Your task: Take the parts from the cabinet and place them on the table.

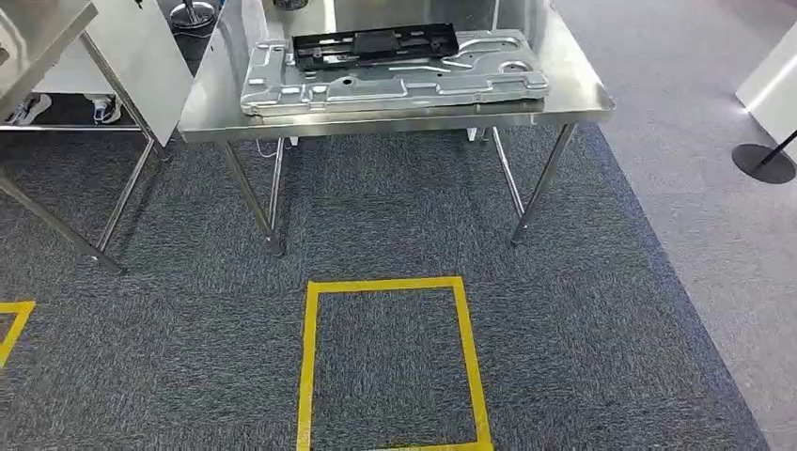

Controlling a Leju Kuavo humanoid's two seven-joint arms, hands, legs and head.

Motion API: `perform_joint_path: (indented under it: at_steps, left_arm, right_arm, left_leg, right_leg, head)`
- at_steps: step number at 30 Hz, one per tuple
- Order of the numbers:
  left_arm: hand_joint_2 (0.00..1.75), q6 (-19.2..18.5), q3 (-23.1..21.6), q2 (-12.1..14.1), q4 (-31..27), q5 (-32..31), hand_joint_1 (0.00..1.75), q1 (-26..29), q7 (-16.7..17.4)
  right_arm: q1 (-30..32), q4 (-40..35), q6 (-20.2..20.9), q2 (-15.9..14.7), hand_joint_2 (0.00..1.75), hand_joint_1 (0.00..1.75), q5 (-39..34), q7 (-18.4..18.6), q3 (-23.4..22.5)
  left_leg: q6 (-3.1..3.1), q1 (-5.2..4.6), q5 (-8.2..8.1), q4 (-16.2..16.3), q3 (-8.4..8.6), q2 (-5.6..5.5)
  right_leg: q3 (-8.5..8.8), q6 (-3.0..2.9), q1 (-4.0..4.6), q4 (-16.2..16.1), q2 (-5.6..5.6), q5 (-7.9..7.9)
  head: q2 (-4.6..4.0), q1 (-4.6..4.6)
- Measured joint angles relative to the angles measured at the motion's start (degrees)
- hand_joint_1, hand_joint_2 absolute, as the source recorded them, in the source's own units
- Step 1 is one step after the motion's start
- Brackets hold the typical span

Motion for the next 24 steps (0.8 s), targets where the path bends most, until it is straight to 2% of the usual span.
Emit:
perform_joint_path:
  at_steps: [1, 2, 3, 4, 6, 9, 14, 19, 20, 21, 24]
  left_arm:
    - [1.75, 0.04, 0.02, 0.02, 0.00, 0.00, 0.00, -0.06, 0.20]
    - [1.75, 0.04, 0.07, 0.02, 0.00, 0.04, 0.00, -0.05, 0.39]
    - [1.75, 0.07, 0.15, 0.02, 0.00, 0.09, 0.00, -0.06, 0.41]
    - [1.75, 0.04, 0.28, 0.02, 0.00, 0.11, 0.00, -0.05, 0.41]
    - [1.75, -0.09, 0.42, 0.02, 0.00, 0.31, 0.00, -0.03, 0.41]
    - [1.75, -0.15, 0.52, 0.02, 0.00, 0.46, 0.00, -0.01, 0.42]
    - [1.75, -0.26, 0.72, 0.02, 0.00, 0.89, 0.00, 0.02, 0.48]
    - [1.75, -0.20, -4.34, 0.28, -0.15, 6.11, 0.00, 1.06, 2.60]
    - [0.00, -0.13, -5.27, 0.42, -0.18, 7.09, 0.00, 1.30, 3.06]
    - [0.00, -0.07, -6.74, 0.57, -0.26, 8.53, 0.00, 1.56, 3.67]
    - [0.00, 0.13, -10.83, 0.92, -0.77, 12.27, 0.00, 2.30, 5.23]
  right_arm:
    - [-0.02, 0.02, 0.13, 0.02, 0.00, 0.00, -0.02, 0.37, -0.02]
    - [0.00, 0.02, 0.48, 0.02, 0.00, 0.00, -0.09, 0.46, -0.07]
    - [0.02, 0.02, 0.98, 0.02, 0.00, 0.00, -0.28, 0.26, -0.20]
    - [-0.01, 0.02, 1.33, 0.02, 1.75, 0.00, -0.46, -0.24, -0.39]
    - [-0.08, 0.02, 1.90, 0.02, 1.75, 0.00, -0.85, -0.79, -0.79]
    - [-0.13, 0.02, 2.47, 0.02, 1.75, 0.00, -1.27, -1.31, -1.42]
    - [-0.09, 0.02, 3.04, 0.02, 1.75, 0.00, -1.57, -1.36, -1.84]
    - [0.36, -0.13, 3.30, 0.02, 1.75, 0.00, -4.07, -1.16, -0.33]
    - [0.50, -0.24, 3.45, 0.02, 1.75, 0.00, -4.61, -1.10, 0.16]
    - [0.66, -0.42, 3.58, 0.00, 0.00, 0.00, -5.27, -1.01, 0.72]
    - [1.17, -0.94, 4.09, 0.02, 0.00, 0.00, -6.95, -0.35, 2.49]
  left_leg:
    - [-0.32, 0.00, -0.27, -0.05, 0.03, 0.00]
    - [-1.04, 0.16, -0.29, -0.12, 0.08, 0.00]
    - [-1.26, 0.21, -0.23, -0.15, 0.10, -0.01]
    - [-1.36, 0.25, -0.23, -0.16, 0.09, -0.01]
    - [-1.53, 0.33, -0.22, -0.17, 0.09, -0.01]
    - [-2.31, 0.44, -0.21, -0.19, 0.09, -0.01]
    - [-2.50, 0.45, -0.14, -0.14, 0.05, -0.01]
    - [-2.51, 0.44, -0.15, -0.03, -0.02, -0.01]
    - [-2.51, 0.44, -0.15, 0.00, -0.03, -0.01]
    - [-2.50, 0.43, -0.15, 0.01, -0.04, -0.01]
    - [-2.49, 0.41, -0.17, 0.04, -0.06, -0.01]
  right_leg:
    - [-0.15, -0.15, 0.12, 0.06, 0.01, -0.02]
    - [-0.13, -0.35, 0.20, 0.13, 0.00, -0.13]
    - [-0.17, -0.46, 0.26, 0.26, -0.01, -0.19]
    - [-0.21, -0.61, 0.31, 0.36, -0.02, -0.25]
    - [-0.24, -0.74, 0.40, 0.48, -0.03, -0.31]
    - [-0.30, -0.91, 0.50, 0.65, -0.05, -0.36]
    - [-0.29, -0.97, 0.50, 0.71, -0.05, -0.31]
    - [-0.28, -0.94, 0.41, 0.72, -0.05, -0.29]
    - [-0.28, -0.94, 0.37, 0.72, -0.05, -0.28]
    - [-0.28, -0.92, 0.35, 0.72, -0.05, -0.27]
    - [-0.28, -0.87, 0.27, 0.72, -0.05, -0.24]
  head:
    - [0.00, -0.04]
    - [0.00, -0.02]
    - [0.00, -0.06]
    - [0.00, 0.00]
    - [0.00, -0.02]
    - [0.00, 0.00]
    - [0.00, 0.00]
    - [0.00, 0.00]
    - [0.00, 0.00]
    - [0.00, 0.00]
    - [0.00, 0.00]
